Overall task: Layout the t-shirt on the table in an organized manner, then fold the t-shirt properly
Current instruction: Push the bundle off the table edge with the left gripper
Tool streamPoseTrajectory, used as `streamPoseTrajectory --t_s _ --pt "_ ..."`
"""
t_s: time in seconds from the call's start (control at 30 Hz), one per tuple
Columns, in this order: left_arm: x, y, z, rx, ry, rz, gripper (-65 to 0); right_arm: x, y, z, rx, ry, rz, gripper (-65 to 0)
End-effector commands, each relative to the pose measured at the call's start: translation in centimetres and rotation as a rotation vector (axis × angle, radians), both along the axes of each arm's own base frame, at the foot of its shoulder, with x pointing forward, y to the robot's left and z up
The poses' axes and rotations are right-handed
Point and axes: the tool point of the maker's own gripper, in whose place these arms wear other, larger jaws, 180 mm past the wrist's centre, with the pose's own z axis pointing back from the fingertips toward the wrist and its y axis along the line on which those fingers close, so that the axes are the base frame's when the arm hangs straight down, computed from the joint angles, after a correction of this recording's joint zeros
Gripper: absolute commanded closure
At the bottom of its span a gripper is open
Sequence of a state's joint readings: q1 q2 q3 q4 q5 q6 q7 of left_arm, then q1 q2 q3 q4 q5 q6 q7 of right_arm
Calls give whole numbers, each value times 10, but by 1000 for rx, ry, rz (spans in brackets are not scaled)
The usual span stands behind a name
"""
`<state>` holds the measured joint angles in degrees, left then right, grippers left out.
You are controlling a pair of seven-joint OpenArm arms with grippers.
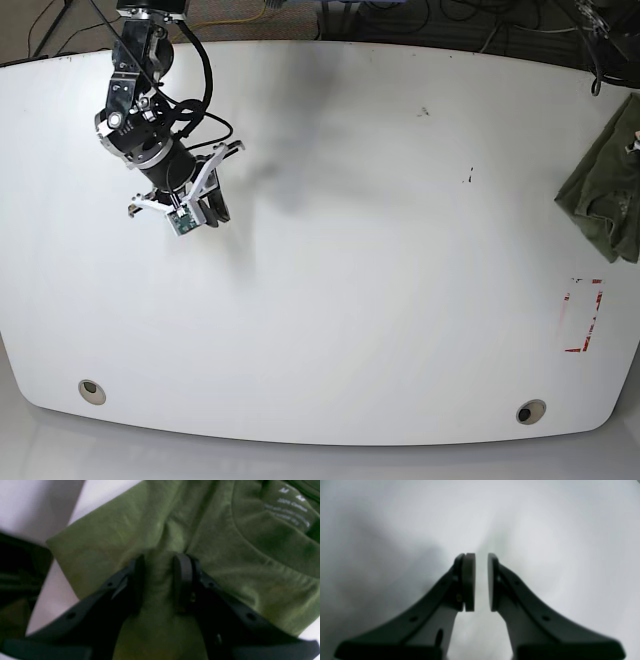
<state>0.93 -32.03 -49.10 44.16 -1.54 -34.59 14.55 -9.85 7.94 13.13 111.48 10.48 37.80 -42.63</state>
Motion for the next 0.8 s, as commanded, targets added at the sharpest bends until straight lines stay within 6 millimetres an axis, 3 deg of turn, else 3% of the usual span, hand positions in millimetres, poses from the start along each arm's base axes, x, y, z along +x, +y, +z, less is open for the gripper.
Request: streamPoseTrajectory --t_s 0.0,0.13,0.4,0.5,0.63,0.77 --pt "-34 5 -20 4 166 27 -178 2 3 12 5 -44 27 -81" --pt "-48 11 -19 5 164 60 -178 0 4 11 -1 -42 40 -81" --pt "-50 25 -4 13 100 126 -178 0 3 9 -8 -38 39 -81" --pt "-29 33 24 66 24 121 -178 -2 4 8 -5 -33 42 -81" --pt "-4 22 44 87 -48 100 -179 -2 4 8 -7 -36 44 -81" --pt "21 17 85 163 -127 69 -181 2 3 13 -6 -57 41 -81"
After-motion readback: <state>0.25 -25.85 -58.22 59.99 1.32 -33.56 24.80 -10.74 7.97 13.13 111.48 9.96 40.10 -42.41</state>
